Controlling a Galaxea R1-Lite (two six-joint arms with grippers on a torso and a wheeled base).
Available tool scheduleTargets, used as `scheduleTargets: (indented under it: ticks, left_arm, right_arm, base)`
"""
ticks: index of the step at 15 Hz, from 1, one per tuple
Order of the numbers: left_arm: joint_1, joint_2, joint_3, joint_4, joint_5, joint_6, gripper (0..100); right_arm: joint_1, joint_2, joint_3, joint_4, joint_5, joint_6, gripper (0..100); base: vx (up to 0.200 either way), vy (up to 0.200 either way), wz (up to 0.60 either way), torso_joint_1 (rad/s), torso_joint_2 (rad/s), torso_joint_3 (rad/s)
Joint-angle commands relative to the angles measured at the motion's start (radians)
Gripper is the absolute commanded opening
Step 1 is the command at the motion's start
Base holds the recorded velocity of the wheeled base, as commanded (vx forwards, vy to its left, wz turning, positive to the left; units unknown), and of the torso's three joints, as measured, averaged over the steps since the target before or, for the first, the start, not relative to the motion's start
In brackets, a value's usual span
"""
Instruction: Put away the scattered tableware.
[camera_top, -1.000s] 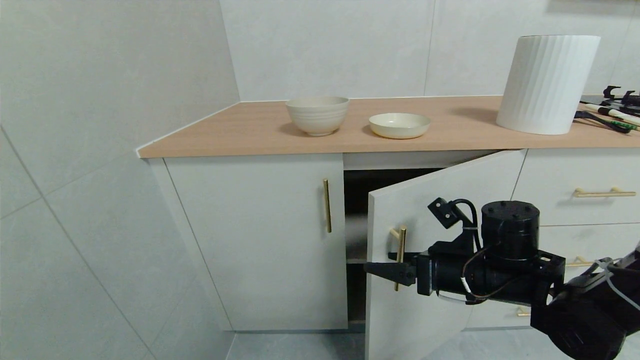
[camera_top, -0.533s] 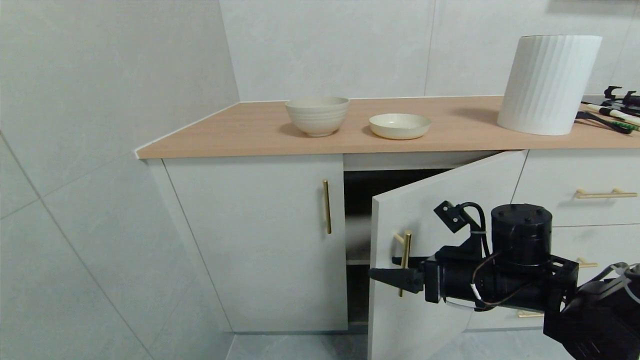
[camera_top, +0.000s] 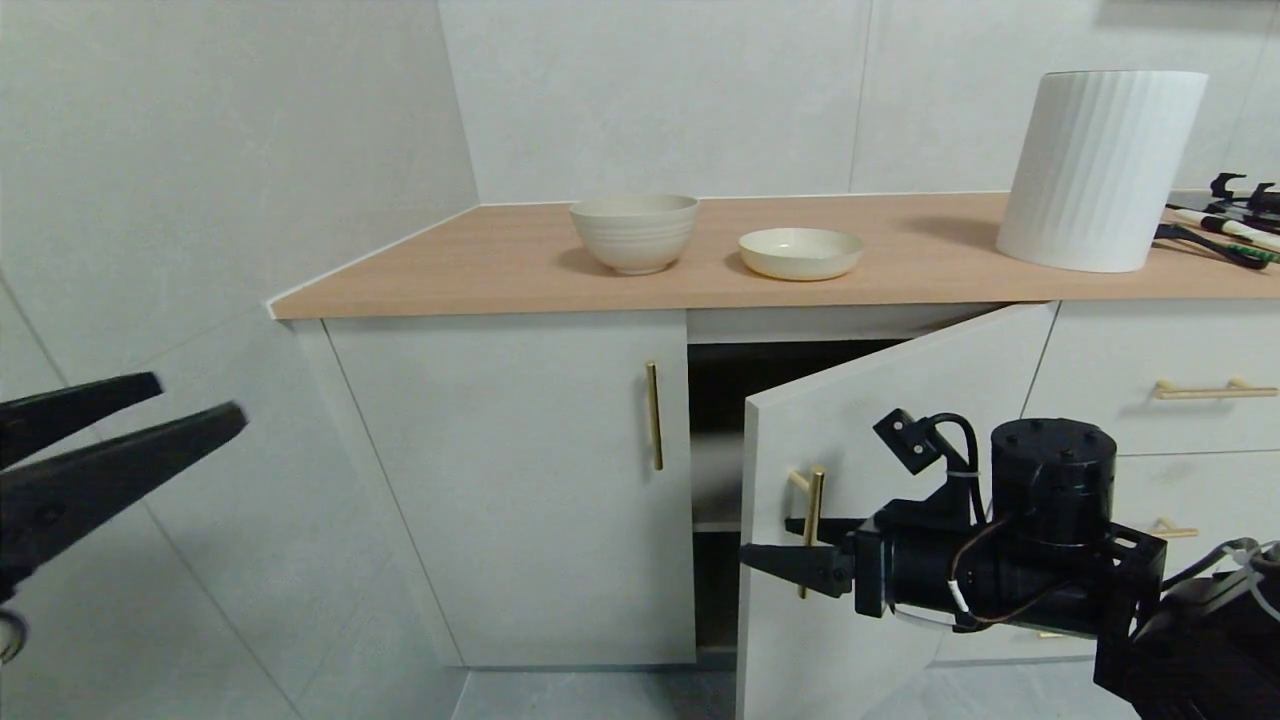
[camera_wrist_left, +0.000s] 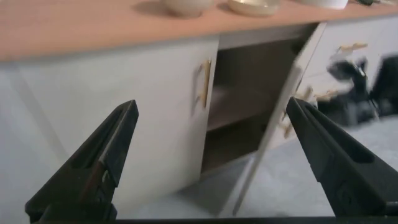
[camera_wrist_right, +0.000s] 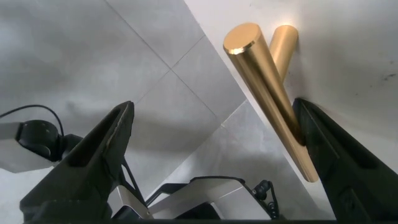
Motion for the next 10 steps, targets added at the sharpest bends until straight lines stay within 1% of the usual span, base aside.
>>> scheduleTargets:
  ticks: [1,2,3,4,5,6,7,8,10]
  left_arm:
    - [-0.101,0.330,-0.024,-0.176,-0.028,-0.039,100]
    - [-0.170,0.370,-0.023,-0.176,-0.028,-0.085,100]
    - [-0.251,0.419,-0.003,-0.184,-0.026,-0.134,100]
    - [-0.280,0.458,0.014,-0.193,-0.028,-0.145,100]
    - [-0.303,0.513,0.036,-0.220,-0.026,-0.146,100]
    - [-0.309,0.544,0.042,-0.245,-0.028,-0.148,100]
    - [-0.326,0.631,0.060,-0.343,-0.014,-0.150,100]
    - [-0.331,0.662,0.076,-0.397,-0.012,-0.156,100]
    - [-0.345,0.691,0.097,-0.447,-0.011,-0.180,100]
  right_arm:
    - [-0.001,0.015,0.008,-0.002,-0.002,0.000,100]
    - [-0.001,0.015,0.008,-0.002,-0.002,-0.001,100]
    - [-0.001,0.019,0.008,-0.002,-0.002,-0.001,100]
    - [-0.001,0.027,0.008,-0.003,0.000,-0.003,100]
    - [-0.001,0.035,0.008,-0.003,0.000,-0.004,100]
    - [-0.001,0.036,0.008,-0.003,-0.002,-0.004,100]
    - [-0.001,0.041,0.009,-0.003,-0.002,-0.004,100]
    - [-0.001,0.041,0.008,-0.003,-0.002,-0.004,100]
    - [-0.001,0.042,0.008,-0.003,-0.002,-0.004,100]
  base:
    - [0.000,0.000,0.00,0.000,0.00,0.000]
    - [0.000,0.000,0.00,0.000,0.00,0.000]
    - [0.000,0.000,0.00,0.000,0.00,0.000]
    - [0.000,0.000,0.00,0.000,0.00,0.000]
    - [0.000,0.000,0.00,0.000,0.00,0.000]
    - [0.000,0.000,0.00,0.000,0.00,0.000]
    - [0.000,0.000,0.00,0.000,0.00,0.000]
    - [0.000,0.000,0.00,0.000,0.00,0.000]
    - [0.000,0.000,0.00,0.000,0.00,0.000]
